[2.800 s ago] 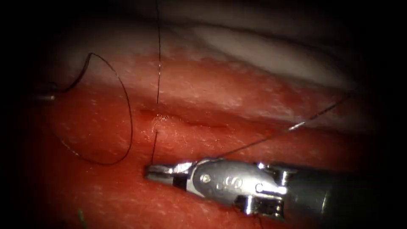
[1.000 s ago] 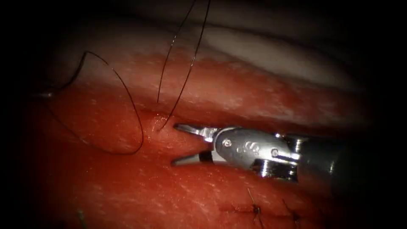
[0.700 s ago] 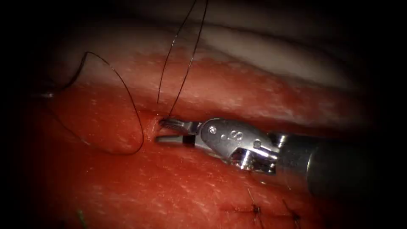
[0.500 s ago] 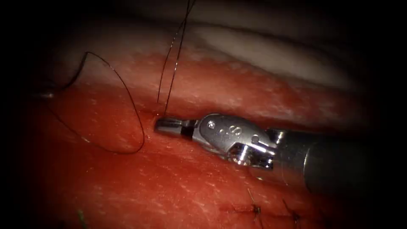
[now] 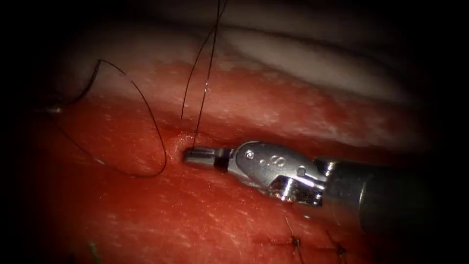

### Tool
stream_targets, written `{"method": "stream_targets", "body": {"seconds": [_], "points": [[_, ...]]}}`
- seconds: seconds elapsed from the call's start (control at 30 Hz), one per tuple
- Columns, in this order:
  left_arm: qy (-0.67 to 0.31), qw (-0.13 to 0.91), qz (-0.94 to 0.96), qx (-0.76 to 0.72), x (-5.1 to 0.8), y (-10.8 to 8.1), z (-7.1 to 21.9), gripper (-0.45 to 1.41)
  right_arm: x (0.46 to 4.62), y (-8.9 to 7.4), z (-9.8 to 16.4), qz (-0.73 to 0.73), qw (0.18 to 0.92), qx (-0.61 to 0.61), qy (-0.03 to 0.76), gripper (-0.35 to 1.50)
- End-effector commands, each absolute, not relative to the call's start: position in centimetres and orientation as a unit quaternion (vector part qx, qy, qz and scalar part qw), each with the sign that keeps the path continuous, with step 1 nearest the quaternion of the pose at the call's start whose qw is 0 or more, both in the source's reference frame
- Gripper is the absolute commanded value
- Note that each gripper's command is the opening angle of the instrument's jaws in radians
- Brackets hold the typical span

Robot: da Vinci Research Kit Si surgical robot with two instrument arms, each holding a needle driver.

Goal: Wound Closure

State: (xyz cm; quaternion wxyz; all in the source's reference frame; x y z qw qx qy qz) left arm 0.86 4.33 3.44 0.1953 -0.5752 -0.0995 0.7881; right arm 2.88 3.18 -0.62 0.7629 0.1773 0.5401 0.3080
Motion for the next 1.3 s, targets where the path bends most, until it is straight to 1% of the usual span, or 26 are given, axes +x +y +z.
{"method": "stream_targets", "body": {"seconds": [0.03,0.23,0.43,0.77,0.8,0.83,0.87,0.9,1.07,1.1,1.23,1.27,1.3], "points": [[-0.101,0.195,0.788,-0.576,0.81,4.3,3.5,-0.35,2.89,3.1,-0.7,0.299,0.762,0.186,0.544,-0.35],[-0.101,0.196,0.788,-0.576,0.81,4.3,3.5,-0.35,2.80,2.8,-1.1,0.288,0.751,0.206,0.558,-0.35],[-0.101,0.196,0.788,-0.575,0.81,4.3,3.5,-0.35,2.85,2.7,-1.7,0.288,0.729,0.225,0.579,-0.35],[-0.102,0.194,0.789,-0.574,0.82,4.3,3.5,-0.35,2.93,2.7,-1.8,0.277,0.733,0.216,0.583,-0.35],[-0.102,0.194,0.796,-0.564,0.84,4.3,3.5,-0.35,2.94,2.7,-1.8,0.271,0.732,0.210,0.589,0.44],[-0.102,0.194,0.796,-0.564,0.84,4.3,3.5,-0.35,2.94,2.7,-1.8,0.271,0.732,0.210,0.589,0.44],[-0.095,0.194,0.805,-0.553,0.88,4.3,3.6,-0.35,2.93,2.7,-1.9,0.261,0.736,0.196,0.593,1.03],[-0.083,0.188,0.818,-0.538,0.96,4.4,3.6,-0.35,2.90,2.7,-1.9,0.248,0.742,0.181,0.596,1.11],[-0.050,0.192,0.838,-0.508,1.14,4.5,3.7,-0.35,2.80,2.7,-1.8,0.243,0.749,0.169,0.593,1.13],[-0.030,0.194,0.846,-0.496,1.21,4.5,3.8,-0.35,2.75,2.8,-1.8,0.245,0.752,0.162,0.590,1.15],[-0.015,0.203,0.852,-0.482,1.24,4.5,3.9,-0.35,2.70,2.8,-1.8,0.252,0.755,0.154,0.585,1.16],[-0.015,0.202,0.853,-0.480,1.23,4.5,4.0,-0.02,2.69,2.8,-1.8,0.255,0.756,0.151,0.583,1.16],[-0.015,0.202,0.853,-0.480,1.23,4.5,4.0,-0.02,2.69,2.8,-1.8,0.255,0.756,0.151,0.583,1.16]]}}
